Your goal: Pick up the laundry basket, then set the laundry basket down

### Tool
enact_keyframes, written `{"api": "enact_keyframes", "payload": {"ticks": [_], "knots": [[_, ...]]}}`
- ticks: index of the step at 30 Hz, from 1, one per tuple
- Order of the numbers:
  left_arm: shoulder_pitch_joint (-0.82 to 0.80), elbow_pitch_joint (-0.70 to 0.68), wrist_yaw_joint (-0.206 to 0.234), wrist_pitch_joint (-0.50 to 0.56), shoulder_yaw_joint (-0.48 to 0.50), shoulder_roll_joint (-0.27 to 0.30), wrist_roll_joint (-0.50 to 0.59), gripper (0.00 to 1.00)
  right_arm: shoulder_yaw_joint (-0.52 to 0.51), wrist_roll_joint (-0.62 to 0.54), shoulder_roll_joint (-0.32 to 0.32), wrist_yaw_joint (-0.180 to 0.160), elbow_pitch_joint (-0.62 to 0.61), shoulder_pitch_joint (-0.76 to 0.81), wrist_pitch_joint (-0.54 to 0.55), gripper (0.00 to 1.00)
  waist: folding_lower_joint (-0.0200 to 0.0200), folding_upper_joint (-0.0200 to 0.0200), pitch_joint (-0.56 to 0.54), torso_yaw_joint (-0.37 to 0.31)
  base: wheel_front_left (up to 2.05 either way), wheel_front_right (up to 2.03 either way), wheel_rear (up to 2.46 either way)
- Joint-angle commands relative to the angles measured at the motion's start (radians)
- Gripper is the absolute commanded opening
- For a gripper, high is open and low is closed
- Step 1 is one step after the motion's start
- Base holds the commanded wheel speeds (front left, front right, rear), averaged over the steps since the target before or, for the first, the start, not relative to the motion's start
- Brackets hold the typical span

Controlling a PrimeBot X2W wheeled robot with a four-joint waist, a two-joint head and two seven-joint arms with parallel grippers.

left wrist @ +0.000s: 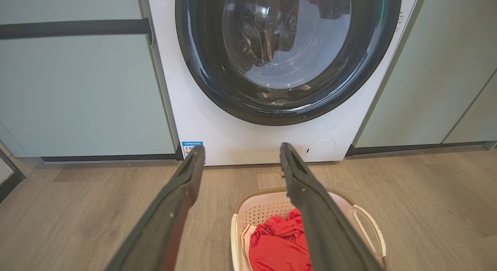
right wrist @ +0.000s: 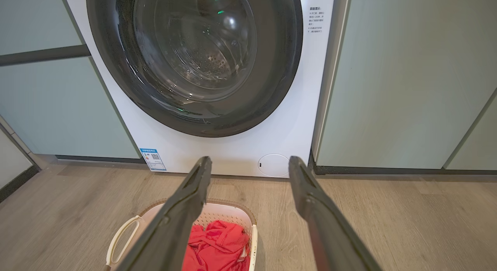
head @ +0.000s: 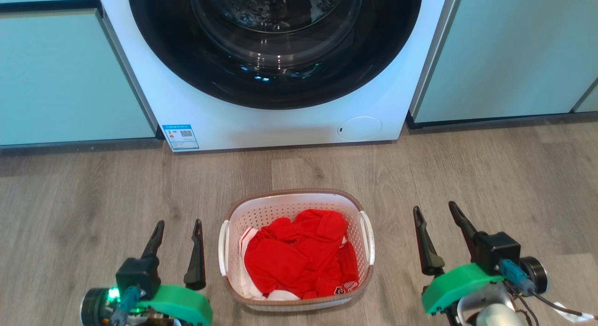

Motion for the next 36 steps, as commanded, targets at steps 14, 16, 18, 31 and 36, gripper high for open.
{"api": "enact_keyframes", "payload": {"ticks": [14,16,18,31,36], "knots": [[-0.024,-0.031,0.007,-0.01,0.03,0.008,-0.004,1.0,0.018,0.0,-0.01,0.001,-0.035,-0.054,-0.012,1.0,0.0,0.0,0.017,-0.001,0.0,0.0,0.0],[-0.028,-0.031,0.006,-0.01,0.029,0.008,-0.003,1.0,0.017,0.0,-0.01,0.001,-0.035,-0.057,-0.012,1.0,0.0,0.0,0.027,0.0,0.0,0.0,0.0],[-0.034,-0.03,0.006,-0.01,0.027,0.008,-0.004,1.0,0.015,0.0,-0.01,0.001,-0.034,-0.061,-0.012,1.0,0.0,0.0,0.038,0.002,0.0,0.0,0.0],[-0.135,0.006,0.003,-0.01,0.013,0.008,-0.016,1.0,-0.007,-0.003,-0.01,0.001,0.007,-0.168,-0.012,1.0,0.0,0.0,0.221,0.019,0.0,0.0,0.0],[-0.224,0.049,0.0,-0.01,0.003,0.008,-0.021,1.0,-0.025,-0.012,-0.01,0.001,0.05,-0.247,-0.012,1.0,0.0,0.0,0.346,0.028,0.0,0.0,0.0]]}}
